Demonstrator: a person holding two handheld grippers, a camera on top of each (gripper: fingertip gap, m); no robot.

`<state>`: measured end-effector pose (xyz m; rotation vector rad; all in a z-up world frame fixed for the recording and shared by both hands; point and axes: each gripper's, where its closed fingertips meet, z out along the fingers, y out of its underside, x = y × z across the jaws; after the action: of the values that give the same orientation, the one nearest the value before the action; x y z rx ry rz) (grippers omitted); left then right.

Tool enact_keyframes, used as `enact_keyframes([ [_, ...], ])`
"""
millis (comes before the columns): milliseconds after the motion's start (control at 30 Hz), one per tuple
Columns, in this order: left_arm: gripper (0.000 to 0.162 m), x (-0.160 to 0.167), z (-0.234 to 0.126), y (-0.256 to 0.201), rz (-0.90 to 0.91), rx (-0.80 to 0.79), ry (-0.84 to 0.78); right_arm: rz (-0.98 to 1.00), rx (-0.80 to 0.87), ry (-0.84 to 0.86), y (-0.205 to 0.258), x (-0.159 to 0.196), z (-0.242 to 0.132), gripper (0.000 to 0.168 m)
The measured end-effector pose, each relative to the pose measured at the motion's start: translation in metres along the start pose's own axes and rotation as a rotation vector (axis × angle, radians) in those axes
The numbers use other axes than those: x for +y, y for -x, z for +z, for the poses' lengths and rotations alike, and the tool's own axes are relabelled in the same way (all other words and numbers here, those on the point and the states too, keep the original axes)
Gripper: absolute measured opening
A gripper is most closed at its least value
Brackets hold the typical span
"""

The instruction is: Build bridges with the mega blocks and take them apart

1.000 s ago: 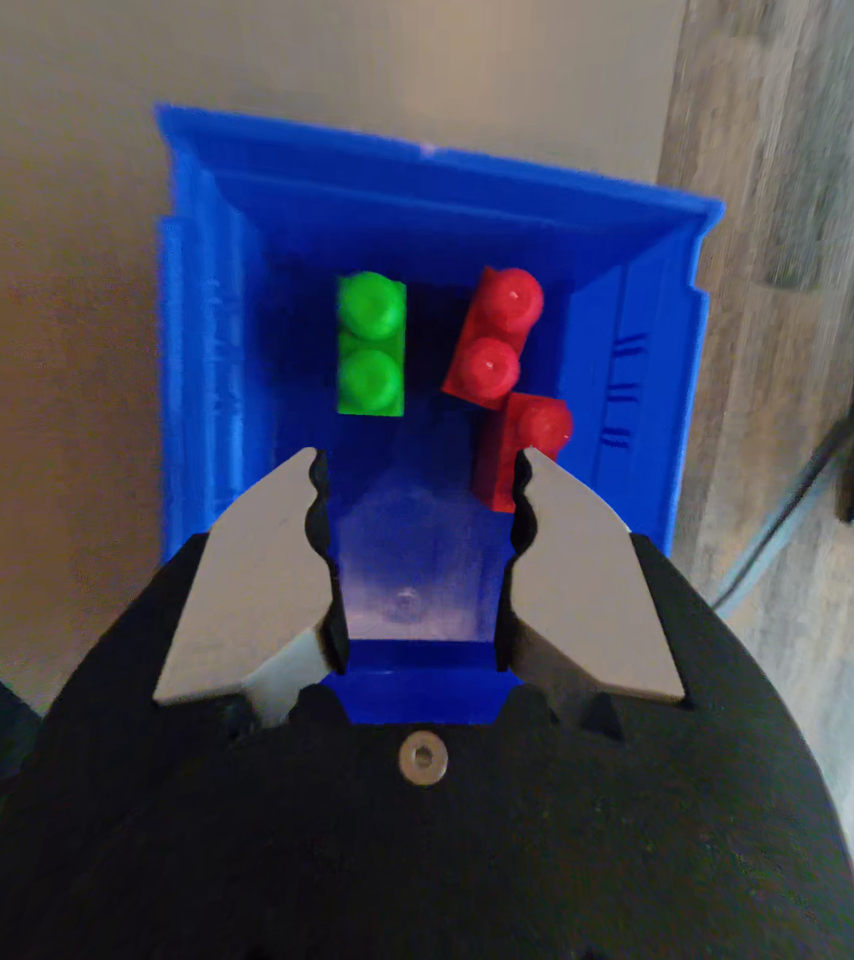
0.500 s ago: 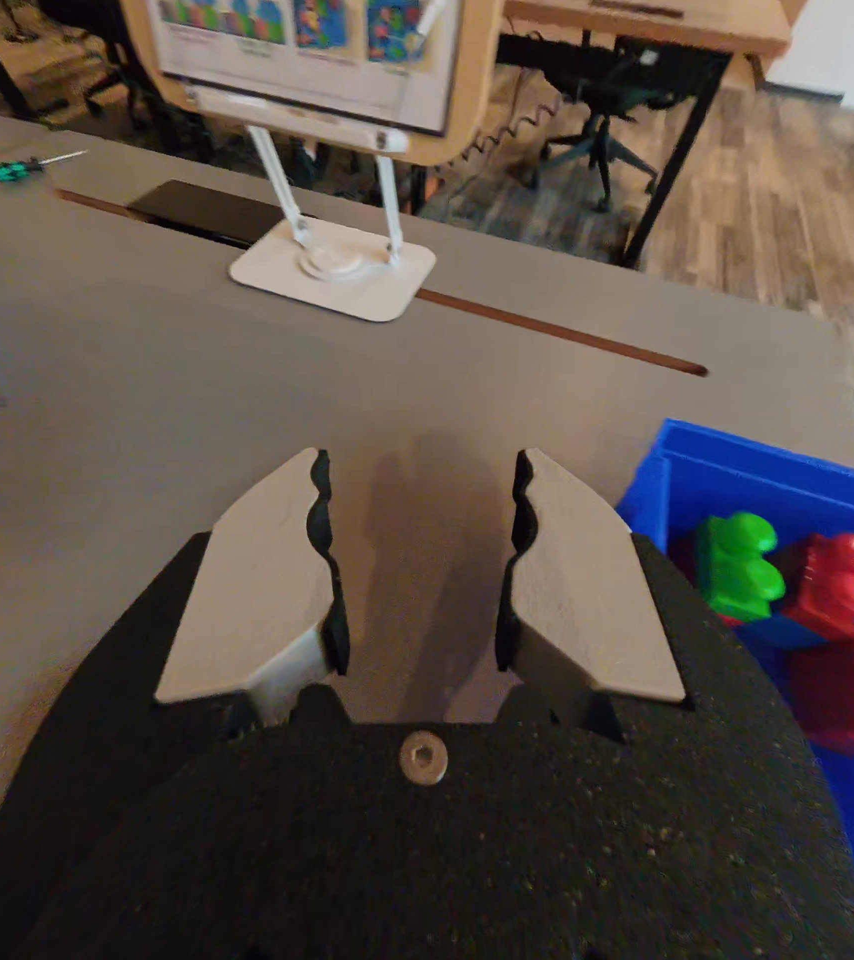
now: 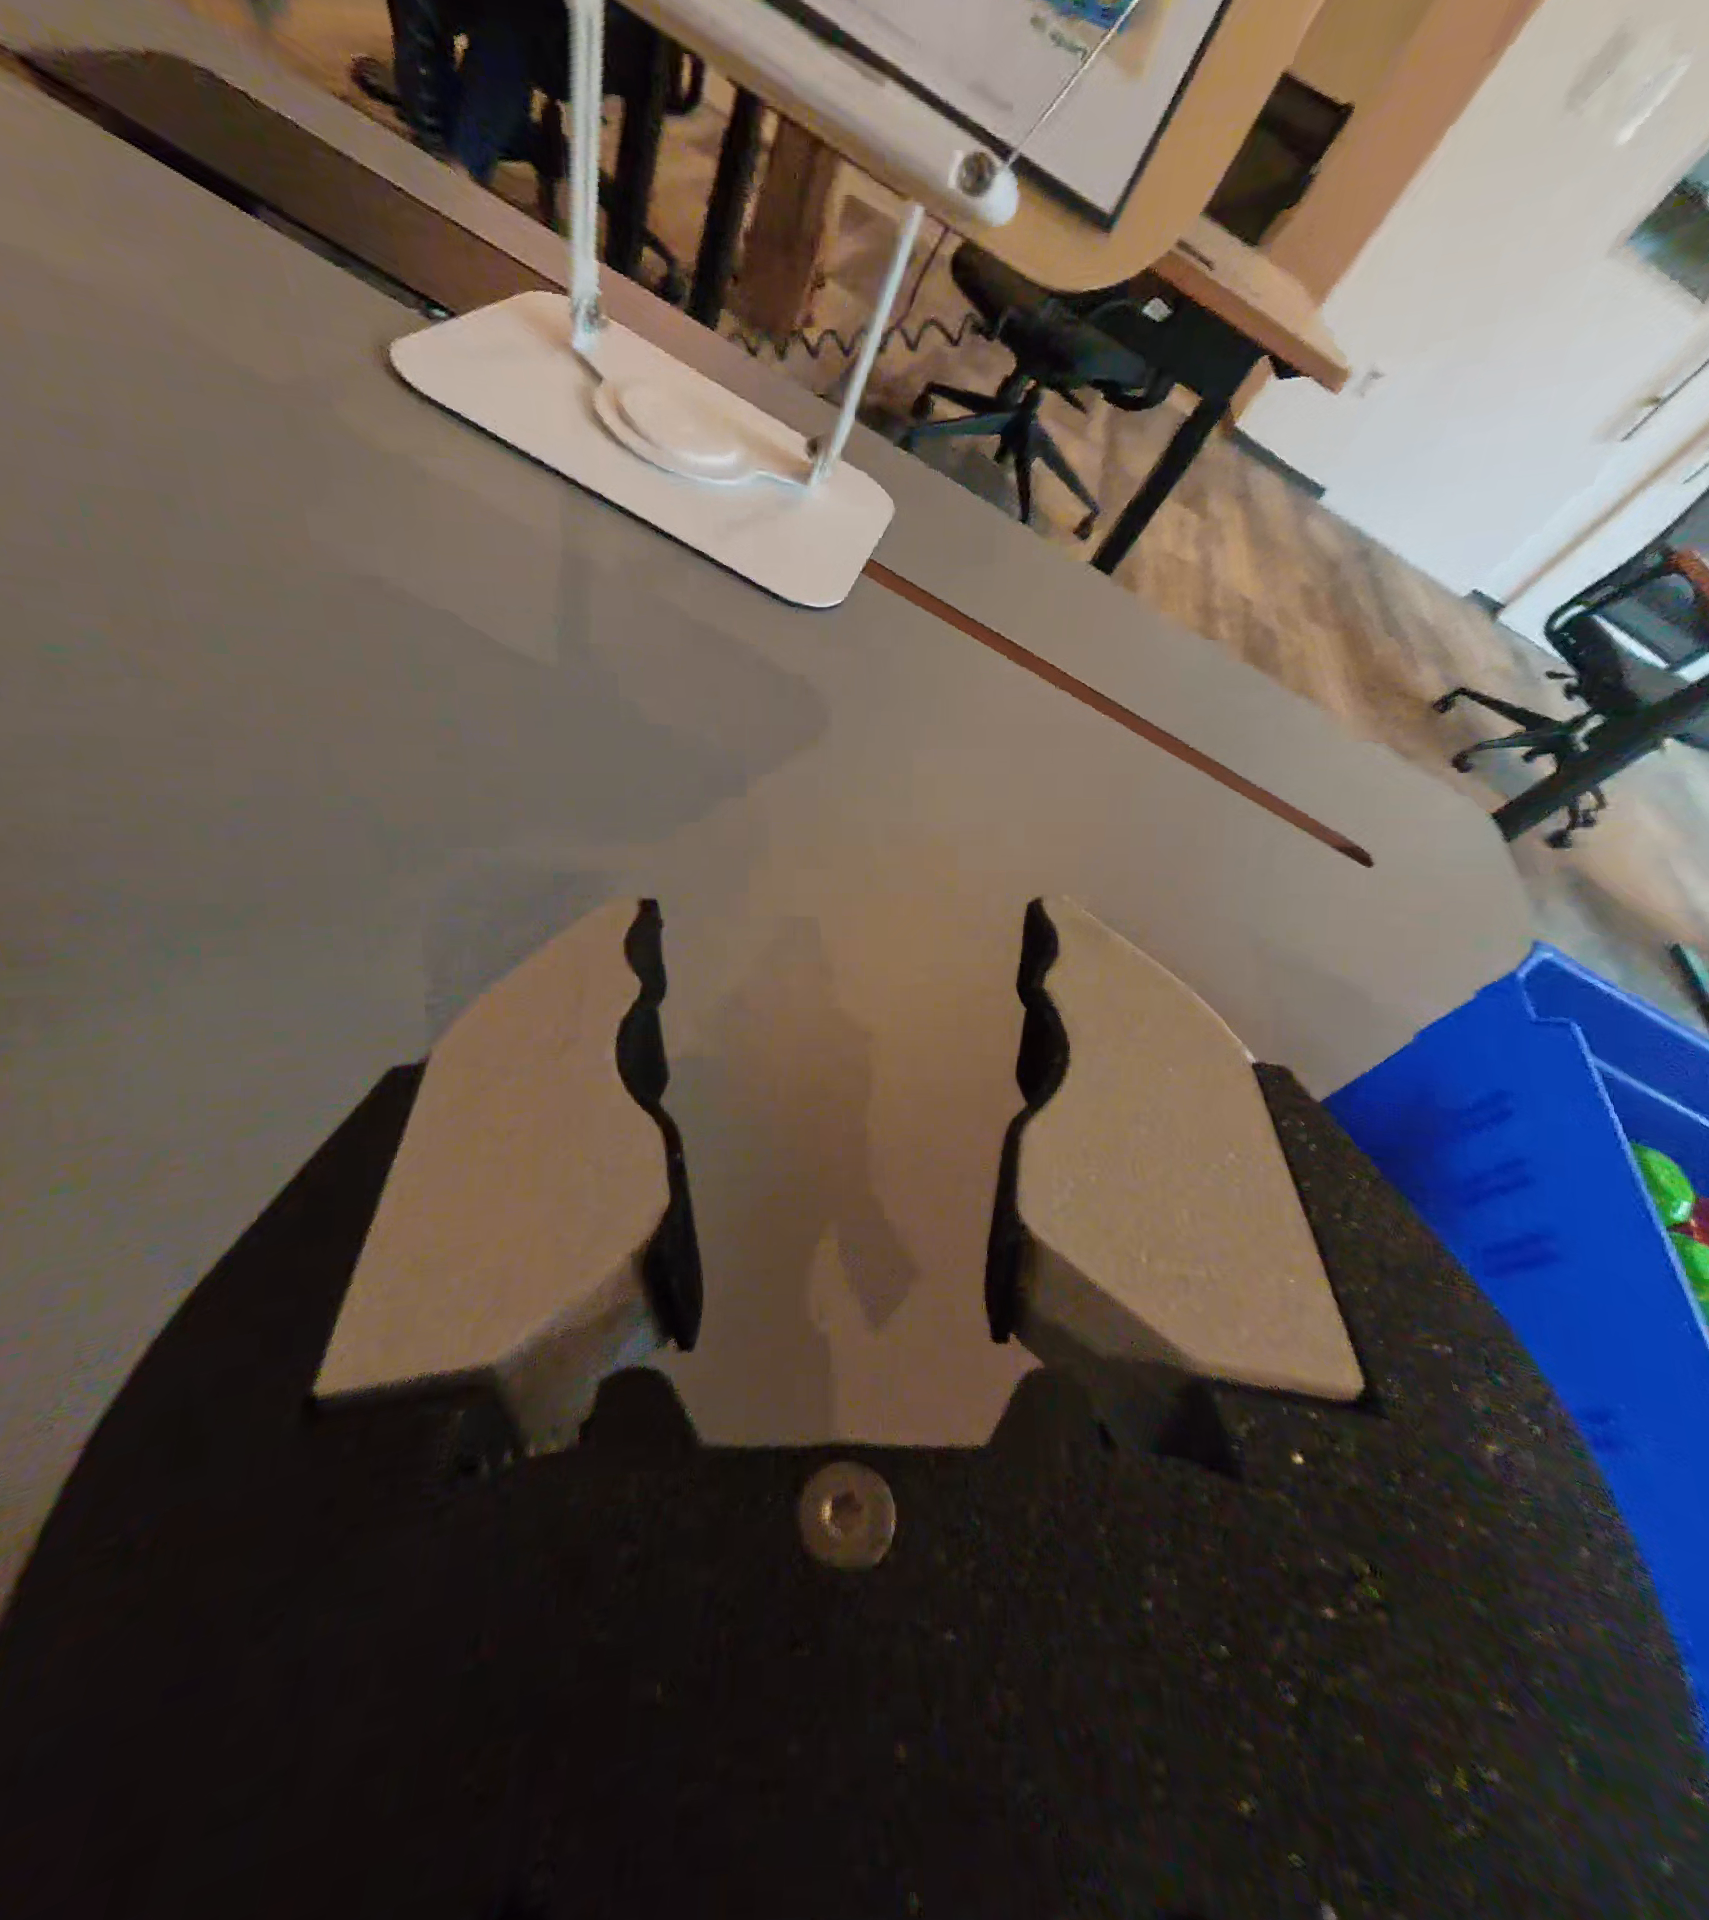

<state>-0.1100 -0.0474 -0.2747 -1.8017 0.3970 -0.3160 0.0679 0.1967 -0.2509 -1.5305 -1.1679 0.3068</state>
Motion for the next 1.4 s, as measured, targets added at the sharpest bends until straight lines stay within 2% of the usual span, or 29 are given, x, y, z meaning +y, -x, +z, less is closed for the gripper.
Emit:
enact_keyframes([
  [100,0.072,-0.007,-0.008,0.009,0.026,-0.071,-0.014,-0.029,0.02,0.017,0.001,0.004,0.002,0.066],
  [267,0.067,-0.04,-0.044,0.026,-0.001,-0.297,-0.061,-0.059,0.026,0.053,0.004,0.014,0.008,0.065],
  [500,0.068,-0.049,-0.122,0.054,0.044,-0.702,0.14,-0.093,0.036,0.051,0.005,0.013,0.006,0.064],
  [667,0.067,-0.043,-0.186,0.078,-0.039,-0.847,0.283,-0.12,0.052,0.053,0.005,0.011,0.003,0.064],
  [867,0.067,-0.017,-0.266,0.112,-0.113,-1.041,0.478,-0.13,0.061,0.048,0.005,0.01,0.001,0.063],
  [1000,0.066,0.007,-0.296,0.127,-0.176,-1.064,0.6,-0.124,0.056,0.051,0.004,0.011,0.0,0.062],
  [1167,0.064,0.03,-0.313,0.139,-0.301,-1.012,0.704,-0.131,0.053,0.054,0.005,0.012,0.0,0.062],
  [1400,0.061,0.074,-0.311,0.142,-0.345,-0.743,0.951,-0.116,0.054,0.053,0.002,0.014,0.0,0.062],
])
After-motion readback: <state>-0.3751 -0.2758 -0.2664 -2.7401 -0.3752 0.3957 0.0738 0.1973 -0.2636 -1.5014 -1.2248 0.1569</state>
